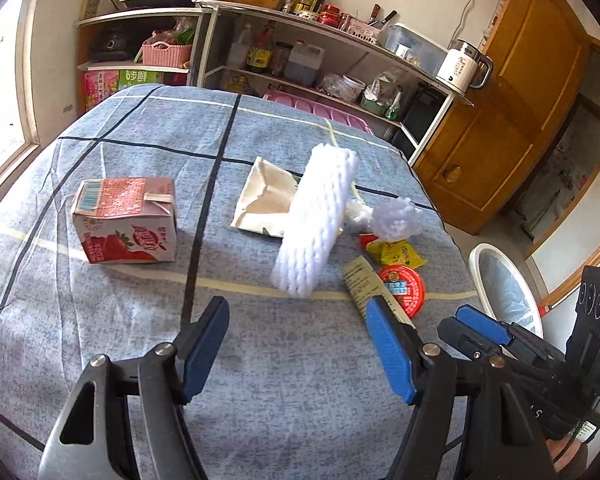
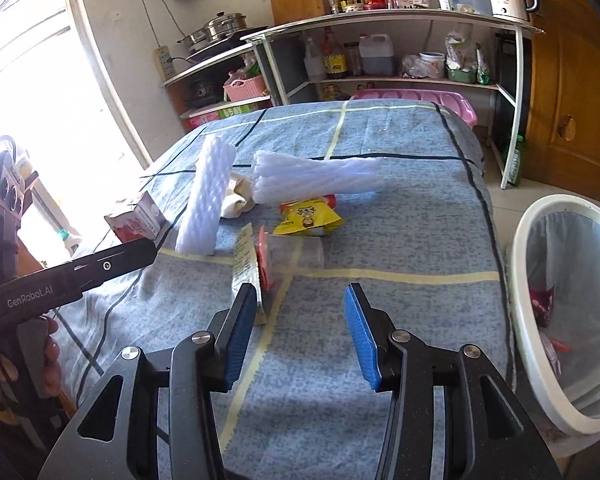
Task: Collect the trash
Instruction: 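Move the left gripper to the white foam net while the right gripper approaches the beige wrapper strip, then grasp the white foam net with the left gripper while the right gripper grasps the beige wrapper strip, then carry the foam net and beige wrapper over the white bin, then open both grippers to drop the foam net and wrapper into the bin, then move the left gripper to the pink milk carton while the right gripper approaches the yellow snack bag, then grasp the pink strawberry milk carton with the left gripper while the right gripper grasps the yellow snack bag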
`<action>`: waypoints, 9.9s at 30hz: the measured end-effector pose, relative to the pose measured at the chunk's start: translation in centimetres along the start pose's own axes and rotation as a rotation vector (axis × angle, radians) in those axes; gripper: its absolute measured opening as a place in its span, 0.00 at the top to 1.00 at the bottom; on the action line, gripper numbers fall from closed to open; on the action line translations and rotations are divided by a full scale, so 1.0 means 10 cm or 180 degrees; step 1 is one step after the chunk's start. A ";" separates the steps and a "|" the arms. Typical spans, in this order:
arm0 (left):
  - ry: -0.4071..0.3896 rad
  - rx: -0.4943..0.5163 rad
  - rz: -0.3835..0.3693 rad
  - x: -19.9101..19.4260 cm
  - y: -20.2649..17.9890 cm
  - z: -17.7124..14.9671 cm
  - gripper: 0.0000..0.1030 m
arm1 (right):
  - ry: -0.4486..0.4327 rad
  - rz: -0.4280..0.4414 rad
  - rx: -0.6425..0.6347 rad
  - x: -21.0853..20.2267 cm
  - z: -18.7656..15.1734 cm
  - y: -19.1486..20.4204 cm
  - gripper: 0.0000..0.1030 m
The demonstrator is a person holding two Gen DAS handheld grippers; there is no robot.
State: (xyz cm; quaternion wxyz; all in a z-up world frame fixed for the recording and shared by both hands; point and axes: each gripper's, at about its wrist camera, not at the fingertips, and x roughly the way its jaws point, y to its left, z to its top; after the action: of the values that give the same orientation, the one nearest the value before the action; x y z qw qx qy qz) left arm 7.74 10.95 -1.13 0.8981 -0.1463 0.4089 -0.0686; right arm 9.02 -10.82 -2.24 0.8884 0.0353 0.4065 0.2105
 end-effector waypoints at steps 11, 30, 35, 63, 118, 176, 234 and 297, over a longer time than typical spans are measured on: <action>0.0054 -0.0056 -0.0027 0.09 0.19 0.06 0.29 | 0.0191 0.0054 -0.0089 0.31 0.00 0.22 0.55; 0.0215 0.0109 -0.0243 0.52 -0.07 0.37 0.29 | 0.0293 0.0065 -0.0128 0.45 0.02 0.24 0.67; 0.0254 0.0087 -0.0244 0.62 -0.08 0.38 0.29 | 0.0283 0.0091 -0.0144 0.44 0.00 0.23 0.74; 0.0078 0.0016 -0.0177 0.48 -0.07 0.38 0.67 | 0.0163 0.0167 -0.0068 0.27 -0.10 0.18 0.80; 0.0231 0.1114 -0.0755 0.54 -2.22 0.06 0.67 | -0.0617 -0.0676 0.0757 -1.20 -0.30 -1.41 0.80; 0.0042 0.0965 -0.0245 0.35 -1.70 0.07 0.35 | -0.0470 -0.0919 0.0643 -0.90 0.00 -1.26 0.52; 0.0047 0.0229 0.0262 0.14 0.91 0.55 0.14 | 0.0421 -0.0201 -0.0529 0.76 0.56 0.01 0.37; 0.0185 0.0838 -0.0041 0.09 0.32 0.32 0.65 | 0.0106 0.0183 -0.0383 0.34 0.36 0.07 0.61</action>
State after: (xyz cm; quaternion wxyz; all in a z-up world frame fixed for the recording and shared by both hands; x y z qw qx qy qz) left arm 10.83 14.47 -0.82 0.8969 -0.0278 0.4212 -0.1316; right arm 13.42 -8.46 -2.08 0.8756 -0.0100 0.4066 0.2605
